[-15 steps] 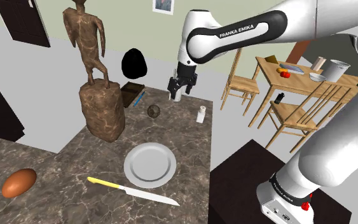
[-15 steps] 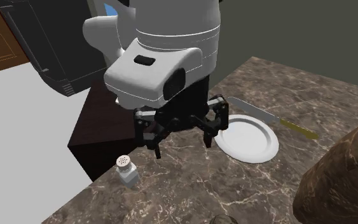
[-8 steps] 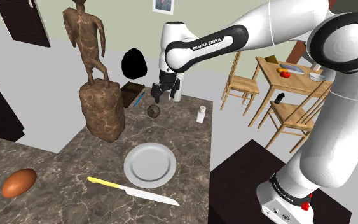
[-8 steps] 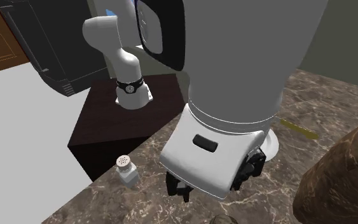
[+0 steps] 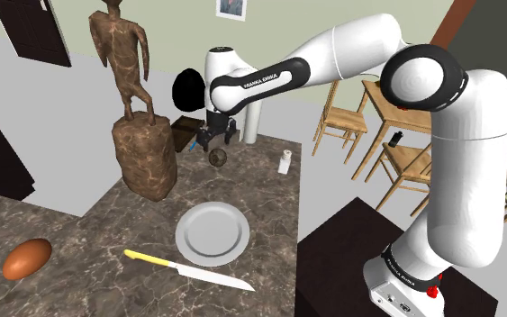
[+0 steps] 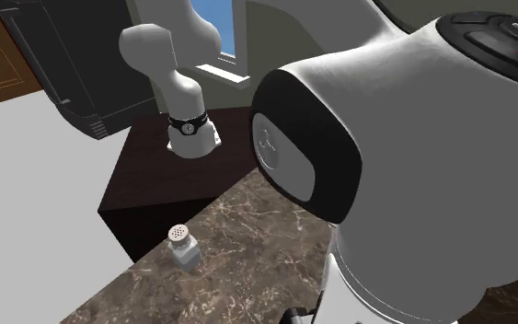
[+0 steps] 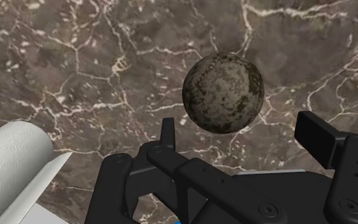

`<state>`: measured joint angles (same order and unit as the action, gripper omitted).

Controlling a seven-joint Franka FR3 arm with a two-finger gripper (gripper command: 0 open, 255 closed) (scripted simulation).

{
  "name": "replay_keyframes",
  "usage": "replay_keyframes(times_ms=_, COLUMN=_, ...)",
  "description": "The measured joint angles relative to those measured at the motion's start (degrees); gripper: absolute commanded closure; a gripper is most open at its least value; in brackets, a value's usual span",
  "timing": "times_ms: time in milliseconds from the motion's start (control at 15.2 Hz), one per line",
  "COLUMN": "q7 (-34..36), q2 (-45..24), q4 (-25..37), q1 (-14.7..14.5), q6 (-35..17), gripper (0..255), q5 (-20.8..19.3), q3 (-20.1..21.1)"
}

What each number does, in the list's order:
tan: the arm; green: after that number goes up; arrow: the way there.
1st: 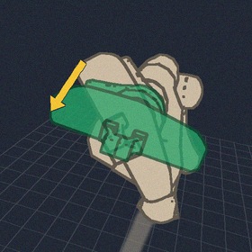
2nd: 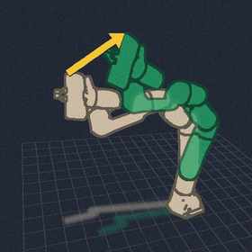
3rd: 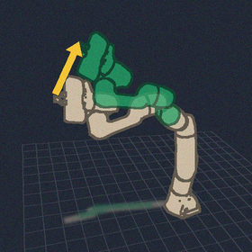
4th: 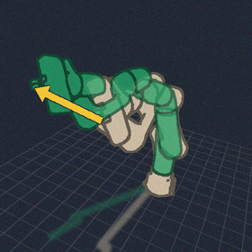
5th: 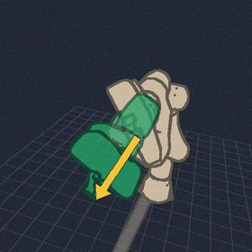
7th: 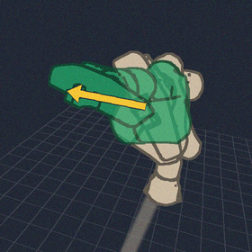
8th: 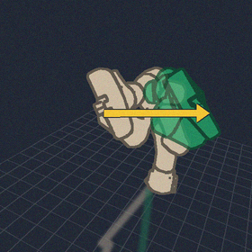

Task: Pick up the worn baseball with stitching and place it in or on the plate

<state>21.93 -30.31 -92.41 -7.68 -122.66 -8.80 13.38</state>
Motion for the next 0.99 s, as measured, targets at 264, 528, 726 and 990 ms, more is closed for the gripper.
replay_keyframes(times_ms=264, q7=0.3, q2=-2.1, q4=0.1, q1=-0.3, q6=-2.0, gripper=0, q5=-0.5, q3=-0.3)
replay_keyframes(times_ms=528, q7=0.5, q2=-3.1, q4=-0.2, q1=-0.4, q6=-3.3, gripper=0, q5=-0.8, q3=-0.5)
replay_keyframes(times_ms=726, q7=0.5, q2=-3.1, q4=-0.3, q1=-0.4, q6=-3.4, gripper=0, q5=-0.8, q3=-0.5)
replay_keyframes(times_ms=990, q7=0.5, q2=-3.1, q4=-0.3, q1=-0.4, q6=-3.4, gripper=255, q5=-0.8, q3=-0.5)
